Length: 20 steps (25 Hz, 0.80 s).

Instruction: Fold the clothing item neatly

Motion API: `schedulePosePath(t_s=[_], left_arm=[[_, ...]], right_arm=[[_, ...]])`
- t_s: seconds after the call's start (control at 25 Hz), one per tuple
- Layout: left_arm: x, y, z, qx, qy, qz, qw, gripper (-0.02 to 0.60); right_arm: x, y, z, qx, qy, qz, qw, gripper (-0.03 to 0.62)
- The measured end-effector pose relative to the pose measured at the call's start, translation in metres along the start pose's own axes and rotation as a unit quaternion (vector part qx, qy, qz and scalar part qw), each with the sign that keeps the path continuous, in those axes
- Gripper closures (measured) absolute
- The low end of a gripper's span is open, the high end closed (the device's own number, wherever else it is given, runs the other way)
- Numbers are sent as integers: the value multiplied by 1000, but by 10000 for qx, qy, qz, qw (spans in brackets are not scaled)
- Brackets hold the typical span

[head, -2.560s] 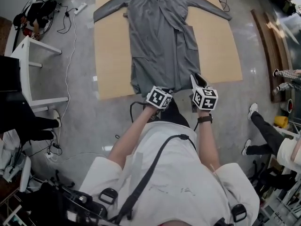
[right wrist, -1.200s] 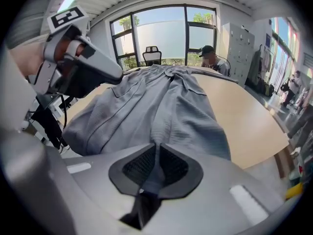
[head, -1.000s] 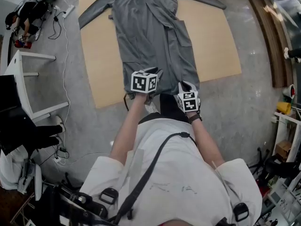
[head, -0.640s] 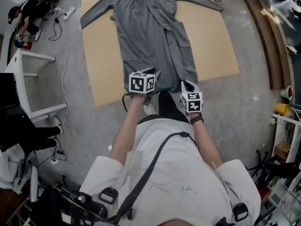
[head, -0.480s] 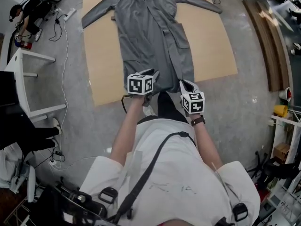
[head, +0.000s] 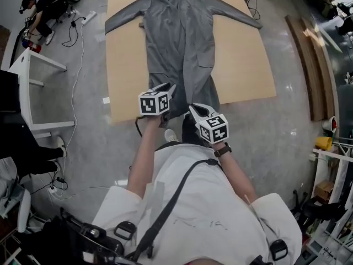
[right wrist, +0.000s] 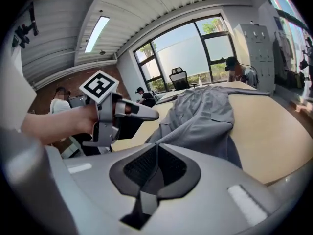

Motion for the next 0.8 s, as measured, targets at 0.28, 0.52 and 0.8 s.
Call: schedulePosePath(t_s=[0.28,0.52,0.8], left_arm=[[-25,25,-7,207,133,-242,9994,477],[-41,39,4,203,272,-342,9988,477],[-35,26,-16,262,46,-258,9993,477]], right_arm=[[-20,-43,61,-992,335,-401,9937,569],[-38,-63,105,-1767,342,-804,9804,390],[-8,-57,49,-867,288,-312,9953,459]])
Point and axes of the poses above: the fingertips, and each gripper's own axes: y backward along the fingers, x to its right, z out of its underside, the point moved 1 cm from there along y, backward along the fingers, and after that the axes turned 12 degrees about x, right-handed, at the moved point
